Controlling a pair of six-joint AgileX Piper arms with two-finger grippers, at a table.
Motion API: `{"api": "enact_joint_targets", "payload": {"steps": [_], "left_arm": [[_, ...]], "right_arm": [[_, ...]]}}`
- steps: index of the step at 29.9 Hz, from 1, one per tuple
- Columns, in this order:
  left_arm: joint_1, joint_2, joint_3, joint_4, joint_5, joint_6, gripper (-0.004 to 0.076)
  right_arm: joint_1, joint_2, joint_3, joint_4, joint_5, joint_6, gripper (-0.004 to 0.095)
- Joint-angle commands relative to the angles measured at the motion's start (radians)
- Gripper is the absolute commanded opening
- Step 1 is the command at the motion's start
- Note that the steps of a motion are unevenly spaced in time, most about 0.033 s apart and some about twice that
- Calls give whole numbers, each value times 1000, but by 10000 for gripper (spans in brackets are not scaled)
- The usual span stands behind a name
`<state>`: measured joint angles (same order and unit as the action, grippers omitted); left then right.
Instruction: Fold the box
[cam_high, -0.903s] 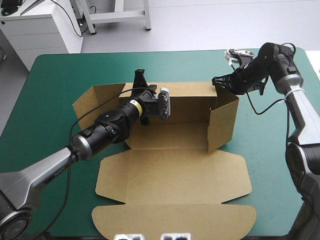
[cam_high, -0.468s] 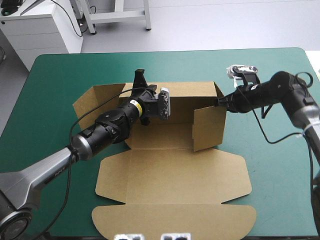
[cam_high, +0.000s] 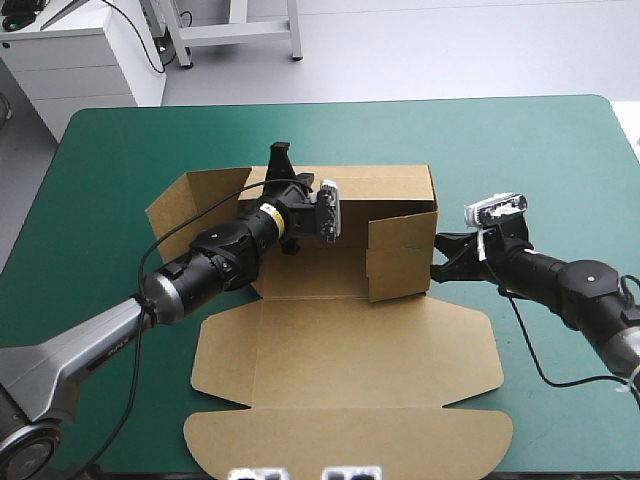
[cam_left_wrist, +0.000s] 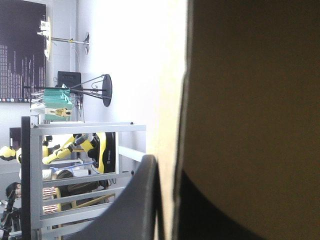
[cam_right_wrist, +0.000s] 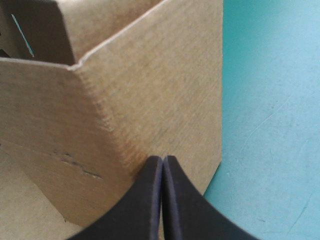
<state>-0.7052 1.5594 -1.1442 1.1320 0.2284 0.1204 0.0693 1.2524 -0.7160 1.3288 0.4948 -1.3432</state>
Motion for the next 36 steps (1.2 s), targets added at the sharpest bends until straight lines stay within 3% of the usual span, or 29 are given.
{"api": "enact_joint_targets", "payload": {"steps": [1, 5, 9, 12, 24, 32, 36], "left_arm": [[-20, -42, 15, 27, -2, -13, -8], [-32, -42, 40, 51, -1, -13, -8], [-32, -42, 40, 51, 0, -25, -8], [-32, -42, 40, 51, 0, -28, -8], [-32, -42, 40, 81, 18, -18, -8], [-25, -42, 40, 92, 24, -24, -8], [-25, -42, 35, 92, -14, -109, -8]], "right_arm": [[-5, -31, 5, 135, 4, -121, -19], [-5, -33, 5, 92, 29, -132, 70], [-5, -33, 5, 67, 81, -127, 378], [-5, -33, 5, 67, 112, -134, 531], [-5, -52, 5, 65, 216, -169, 545], [-5, -83, 5, 56, 160, -153, 548], [6, -39, 5, 71, 151, -144, 600]]}}
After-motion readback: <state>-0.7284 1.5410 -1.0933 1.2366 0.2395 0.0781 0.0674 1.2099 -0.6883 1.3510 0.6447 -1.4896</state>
